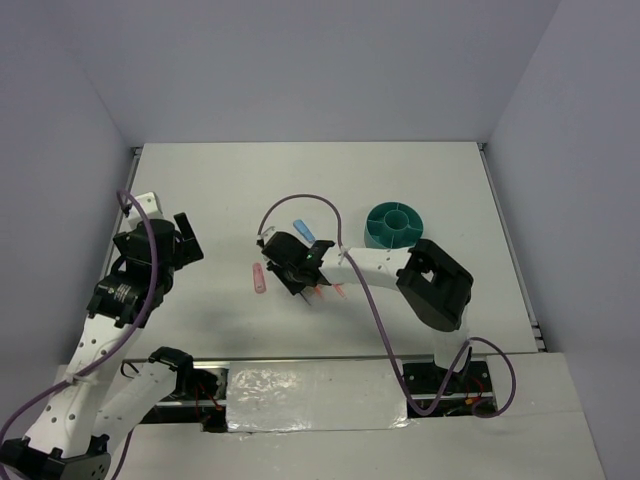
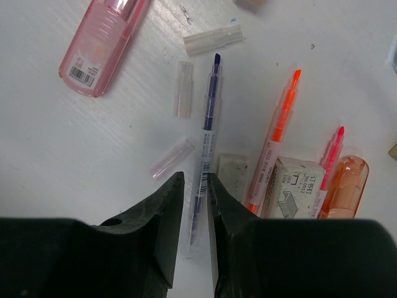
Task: Sort the stationery into containers
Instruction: Pick up the pen from the center of the board.
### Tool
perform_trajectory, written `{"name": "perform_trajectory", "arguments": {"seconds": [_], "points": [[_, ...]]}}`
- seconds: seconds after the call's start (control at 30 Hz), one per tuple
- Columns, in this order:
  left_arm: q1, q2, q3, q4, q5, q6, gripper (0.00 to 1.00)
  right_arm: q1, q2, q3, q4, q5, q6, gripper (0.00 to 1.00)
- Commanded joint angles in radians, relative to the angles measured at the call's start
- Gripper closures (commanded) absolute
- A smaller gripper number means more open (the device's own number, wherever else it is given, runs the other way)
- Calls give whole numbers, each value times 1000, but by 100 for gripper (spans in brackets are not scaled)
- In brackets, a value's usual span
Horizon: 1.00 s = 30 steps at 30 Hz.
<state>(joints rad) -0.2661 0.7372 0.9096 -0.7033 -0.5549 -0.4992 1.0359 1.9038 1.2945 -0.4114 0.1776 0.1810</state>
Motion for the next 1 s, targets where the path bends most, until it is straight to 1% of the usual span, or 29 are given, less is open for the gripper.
{"name": "perform_trajectory", "arguments": {"seconds": [0.0, 0.33, 0.73, 0.87, 0.9, 0.97], "points": [[4, -13, -5, 38, 10, 21, 1, -7, 8, 48, 10, 14, -25, 70], [4, -16, -5, 38, 15, 22, 1, -27, 43, 61, 10, -27, -31, 70], [4, -19, -5, 38, 16, 22, 1, -37, 93, 52, -13, -26, -3, 72], [4, -19, -5, 38, 15, 22, 1, -37, 95, 40, -38, -10, 34, 74], [4, -19, -5, 36, 15, 22, 1, -37, 94, 26, -38, -12, 43, 76], [4, -19, -5, 36, 15, 22, 1, -37, 89, 19, -46, -10, 67, 78]]}}
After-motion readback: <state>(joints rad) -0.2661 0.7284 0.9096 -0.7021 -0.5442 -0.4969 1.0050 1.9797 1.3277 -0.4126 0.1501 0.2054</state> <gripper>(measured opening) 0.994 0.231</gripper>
